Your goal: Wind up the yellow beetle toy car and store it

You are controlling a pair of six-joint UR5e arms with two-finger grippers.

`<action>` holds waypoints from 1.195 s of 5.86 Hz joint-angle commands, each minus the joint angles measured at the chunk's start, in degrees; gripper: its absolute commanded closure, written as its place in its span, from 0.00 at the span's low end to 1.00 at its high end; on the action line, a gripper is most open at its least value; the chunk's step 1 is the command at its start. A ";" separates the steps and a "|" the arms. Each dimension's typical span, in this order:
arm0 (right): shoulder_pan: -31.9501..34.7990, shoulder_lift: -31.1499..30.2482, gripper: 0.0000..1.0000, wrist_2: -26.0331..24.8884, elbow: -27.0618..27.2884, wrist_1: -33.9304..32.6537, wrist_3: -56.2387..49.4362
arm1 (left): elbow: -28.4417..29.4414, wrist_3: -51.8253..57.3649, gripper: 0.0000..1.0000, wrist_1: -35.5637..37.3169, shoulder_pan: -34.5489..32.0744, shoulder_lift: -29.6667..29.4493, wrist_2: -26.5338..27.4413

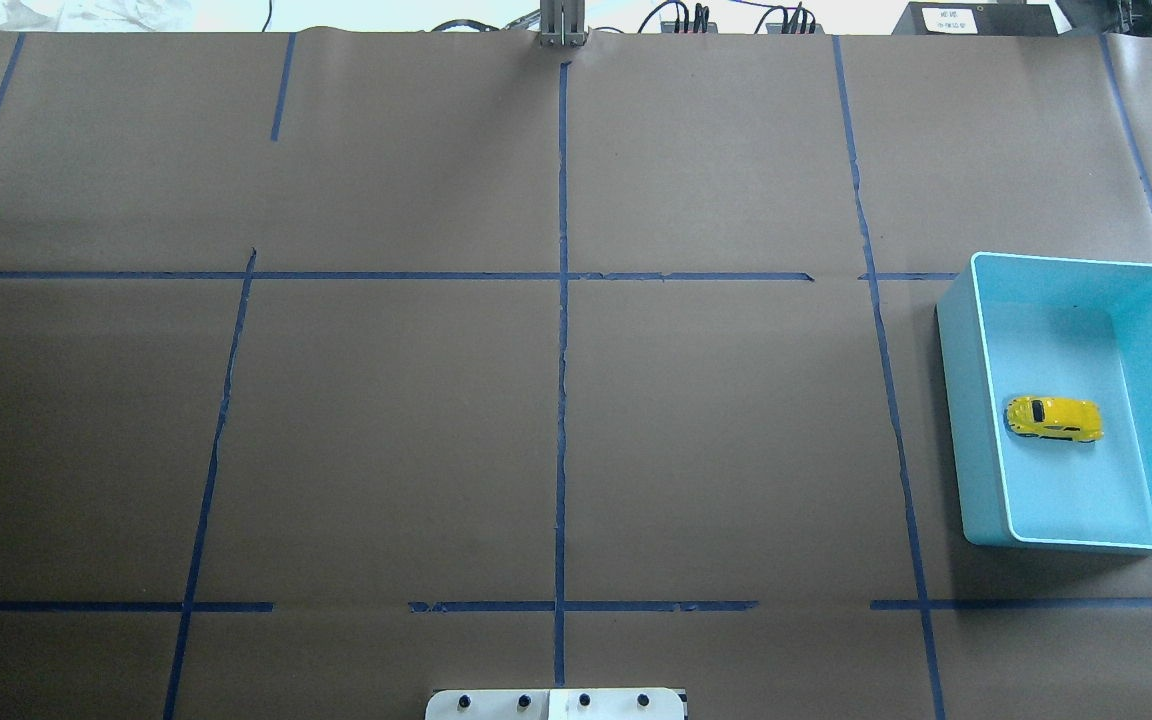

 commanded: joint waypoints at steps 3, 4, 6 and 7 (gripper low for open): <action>0.35 -0.22 0.00 0.97 -3.91 0.05 9.72 | -0.03 0.00 0.00 -0.04 0.00 -0.16 0.03; 0.35 -0.22 0.00 1.15 -4.53 0.23 7.89 | -0.03 0.00 0.00 0.05 0.00 -0.17 0.03; 0.35 -0.04 0.00 1.15 -4.44 0.49 7.69 | -0.03 0.00 0.00 -0.04 0.00 -0.25 0.03; 0.35 0.13 0.00 1.15 -6.01 0.49 7.87 | -0.03 0.00 0.00 0.05 0.00 -0.25 0.03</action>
